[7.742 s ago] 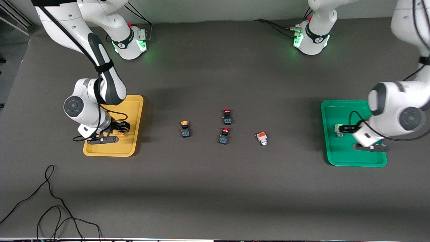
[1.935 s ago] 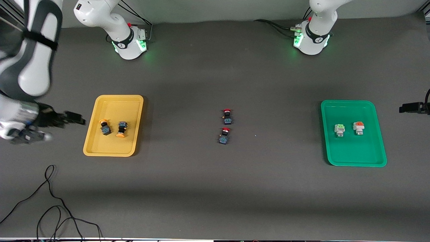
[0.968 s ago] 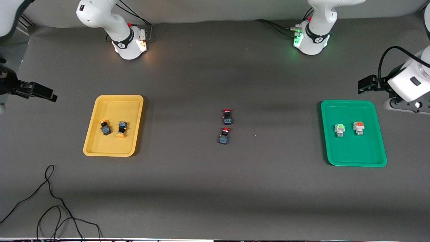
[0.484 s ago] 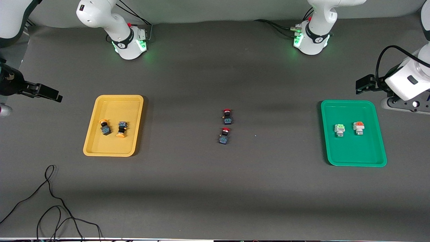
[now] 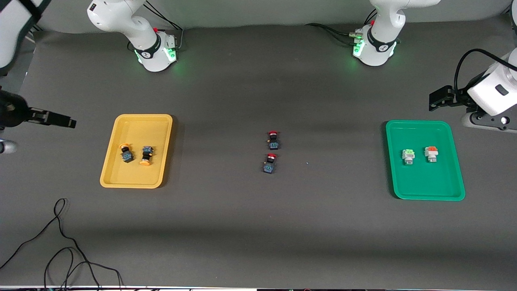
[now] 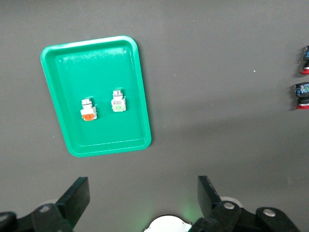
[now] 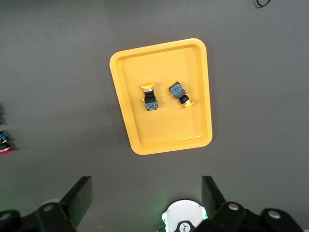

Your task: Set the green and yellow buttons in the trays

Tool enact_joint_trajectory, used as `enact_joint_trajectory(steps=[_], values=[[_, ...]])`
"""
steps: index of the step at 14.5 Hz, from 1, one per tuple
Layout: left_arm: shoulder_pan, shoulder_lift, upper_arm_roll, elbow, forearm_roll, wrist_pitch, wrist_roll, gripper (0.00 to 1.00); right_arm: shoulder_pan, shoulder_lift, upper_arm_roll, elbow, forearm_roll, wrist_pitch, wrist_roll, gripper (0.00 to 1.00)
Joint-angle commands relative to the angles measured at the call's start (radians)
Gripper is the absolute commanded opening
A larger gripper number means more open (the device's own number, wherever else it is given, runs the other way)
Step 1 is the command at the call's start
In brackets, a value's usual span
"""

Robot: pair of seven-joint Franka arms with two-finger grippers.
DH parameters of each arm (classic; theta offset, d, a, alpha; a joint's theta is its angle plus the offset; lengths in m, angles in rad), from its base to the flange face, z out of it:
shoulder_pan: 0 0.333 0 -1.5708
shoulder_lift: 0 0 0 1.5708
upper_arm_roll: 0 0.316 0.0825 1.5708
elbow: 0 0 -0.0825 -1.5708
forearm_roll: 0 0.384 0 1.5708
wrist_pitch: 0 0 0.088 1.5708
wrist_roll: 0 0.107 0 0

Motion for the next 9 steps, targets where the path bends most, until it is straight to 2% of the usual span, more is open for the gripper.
enact_joint_trajectory(steps=[1,5,7,9], values=[[-0.014,-0.019,0.014,-0.006,-0.014,-0.003,-0.007,1.00,-0.142,-0.101,0.213,0.039,-0.108,-0.033,0.043,1.00],[-0.014,-0.010,0.012,-0.002,-0.014,-0.015,0.001,1.00,-0.451,-0.229,0.659,0.019,-0.301,-0.024,0.079,1.00],[-0.014,-0.008,0.012,0.000,-0.014,-0.017,-0.001,1.00,-0.586,-0.272,0.840,-0.008,-0.358,-0.014,0.102,1.00],[-0.014,-0.008,0.012,0.000,-0.015,-0.015,-0.002,1.00,-0.750,-0.345,1.033,-0.095,-0.380,0.032,0.122,1.00]])
